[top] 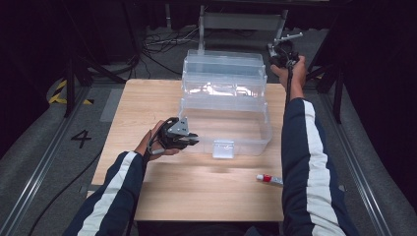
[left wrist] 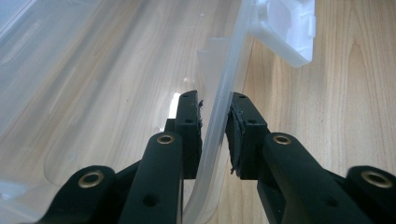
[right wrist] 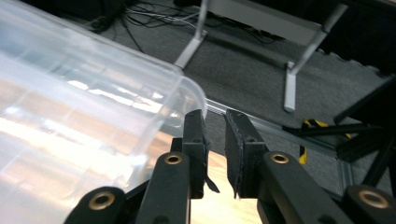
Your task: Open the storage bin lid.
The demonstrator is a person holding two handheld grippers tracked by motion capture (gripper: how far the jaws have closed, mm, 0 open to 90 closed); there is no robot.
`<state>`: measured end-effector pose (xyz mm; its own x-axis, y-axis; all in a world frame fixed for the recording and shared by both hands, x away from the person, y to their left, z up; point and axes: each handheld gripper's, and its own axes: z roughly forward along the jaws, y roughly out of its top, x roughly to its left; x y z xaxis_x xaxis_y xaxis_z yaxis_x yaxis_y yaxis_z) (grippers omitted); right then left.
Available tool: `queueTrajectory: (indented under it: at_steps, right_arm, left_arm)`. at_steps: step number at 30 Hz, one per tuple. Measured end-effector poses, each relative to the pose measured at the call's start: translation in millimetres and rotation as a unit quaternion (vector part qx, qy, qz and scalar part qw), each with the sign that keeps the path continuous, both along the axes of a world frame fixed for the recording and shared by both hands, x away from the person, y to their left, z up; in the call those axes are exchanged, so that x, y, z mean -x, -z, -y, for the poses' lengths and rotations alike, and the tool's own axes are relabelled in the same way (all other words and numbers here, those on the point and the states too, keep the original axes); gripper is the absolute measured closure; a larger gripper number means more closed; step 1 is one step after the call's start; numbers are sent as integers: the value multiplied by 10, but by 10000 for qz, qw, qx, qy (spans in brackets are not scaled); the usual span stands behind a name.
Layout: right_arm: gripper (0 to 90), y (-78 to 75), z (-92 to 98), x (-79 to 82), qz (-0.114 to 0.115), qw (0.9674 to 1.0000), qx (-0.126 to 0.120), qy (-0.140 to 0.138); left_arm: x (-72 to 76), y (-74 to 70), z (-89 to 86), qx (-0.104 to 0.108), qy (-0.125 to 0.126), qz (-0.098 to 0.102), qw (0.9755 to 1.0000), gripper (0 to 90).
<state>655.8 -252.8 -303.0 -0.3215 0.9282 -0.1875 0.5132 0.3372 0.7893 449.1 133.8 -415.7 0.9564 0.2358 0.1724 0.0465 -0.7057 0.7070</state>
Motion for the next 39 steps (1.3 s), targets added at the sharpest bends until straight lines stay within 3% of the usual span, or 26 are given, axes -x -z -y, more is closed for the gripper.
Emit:
queueTrajectory:
  at_steps: [6,15,30,39]
  right_arm:
    - [787,-58,27,296,72,9993,58,-362]
    - [786,-111,131,667,198,9980,-5,-603]
    - [793,-16,259,1132,277,9952,46,-933]
    - [789,54,360,1521,296,9925,156,-1173]
  left_arm:
    - [9,2,-1,7,-43,35,10000,753]
    - [17,8,0,41,-67,19,10000,749]
    - [38,6,6,32,-153,83,9998,737]
    - [65,-13,14,-20,-210,113,9997,735]
